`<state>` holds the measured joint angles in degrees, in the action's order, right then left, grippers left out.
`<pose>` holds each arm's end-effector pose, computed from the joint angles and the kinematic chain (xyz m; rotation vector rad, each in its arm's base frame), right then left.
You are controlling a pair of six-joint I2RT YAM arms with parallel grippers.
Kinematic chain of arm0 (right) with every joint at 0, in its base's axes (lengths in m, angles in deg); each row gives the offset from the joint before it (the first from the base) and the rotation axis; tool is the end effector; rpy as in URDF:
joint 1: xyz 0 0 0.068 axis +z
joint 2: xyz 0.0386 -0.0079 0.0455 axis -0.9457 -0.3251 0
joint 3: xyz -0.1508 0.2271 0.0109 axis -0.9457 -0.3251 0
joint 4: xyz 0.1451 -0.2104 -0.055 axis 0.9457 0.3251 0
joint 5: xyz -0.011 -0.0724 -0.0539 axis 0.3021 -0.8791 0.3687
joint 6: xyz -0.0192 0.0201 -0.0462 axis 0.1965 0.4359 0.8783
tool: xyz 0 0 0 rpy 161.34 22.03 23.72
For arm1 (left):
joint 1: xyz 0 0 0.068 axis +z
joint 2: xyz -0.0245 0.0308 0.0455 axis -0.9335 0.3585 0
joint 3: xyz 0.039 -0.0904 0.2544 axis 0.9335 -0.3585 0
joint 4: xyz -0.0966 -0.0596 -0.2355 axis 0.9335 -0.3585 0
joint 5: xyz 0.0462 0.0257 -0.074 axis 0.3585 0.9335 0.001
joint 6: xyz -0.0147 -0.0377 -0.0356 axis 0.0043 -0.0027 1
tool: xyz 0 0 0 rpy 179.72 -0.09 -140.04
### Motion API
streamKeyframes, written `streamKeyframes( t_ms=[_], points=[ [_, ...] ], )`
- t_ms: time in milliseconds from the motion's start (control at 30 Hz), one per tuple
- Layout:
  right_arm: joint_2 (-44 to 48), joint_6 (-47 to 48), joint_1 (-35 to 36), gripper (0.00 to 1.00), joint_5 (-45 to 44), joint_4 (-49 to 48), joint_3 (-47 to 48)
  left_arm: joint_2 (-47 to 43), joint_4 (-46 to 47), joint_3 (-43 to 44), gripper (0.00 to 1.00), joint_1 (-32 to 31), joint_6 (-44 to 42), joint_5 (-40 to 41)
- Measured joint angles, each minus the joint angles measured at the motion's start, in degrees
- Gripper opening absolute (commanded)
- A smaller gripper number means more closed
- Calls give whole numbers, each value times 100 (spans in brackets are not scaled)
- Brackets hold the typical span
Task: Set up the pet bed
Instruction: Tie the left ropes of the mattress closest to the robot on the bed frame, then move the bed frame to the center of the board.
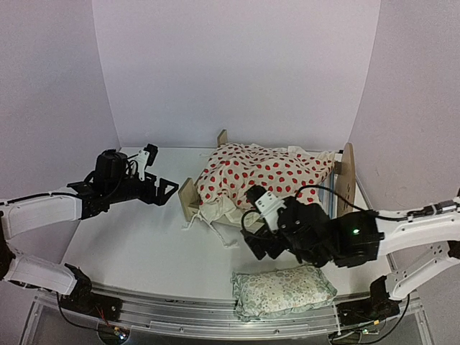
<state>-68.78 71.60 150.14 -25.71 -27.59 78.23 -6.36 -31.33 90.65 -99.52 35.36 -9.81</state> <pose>0.0758 0.2617 0.2978 -0.7735 1.7914 0.1484 0.2262 -0.1402 0.2528 0.5329 1.9641 -0.5756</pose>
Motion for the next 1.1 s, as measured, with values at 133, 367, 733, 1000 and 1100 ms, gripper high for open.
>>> streamKeyframes(
  t_ms=[133, 367, 733, 1000, 1100],
  points=[
    [850, -450, 9, 98, -458, 900, 72, 235, 136, -8, 82, 0, 102, -154],
    [1489, -624, 7, 96, -1531, 1741, 343, 1300, 410, -6, 74, -12, 272, -495],
    [1583, -552, 7, 96, -1855, 2012, 441, 2178, 1356, 110, 33, -378, 200, -536],
    [1279, -427, 7, 97, -2053, 2041, 708, 2496, 1649, 161, 15, -458, -27, 558],
    [1065, -380, 7, 98, -2098, 2042, 791, 2494, 1650, 161, 16, -361, -35, 827]
  ],
)
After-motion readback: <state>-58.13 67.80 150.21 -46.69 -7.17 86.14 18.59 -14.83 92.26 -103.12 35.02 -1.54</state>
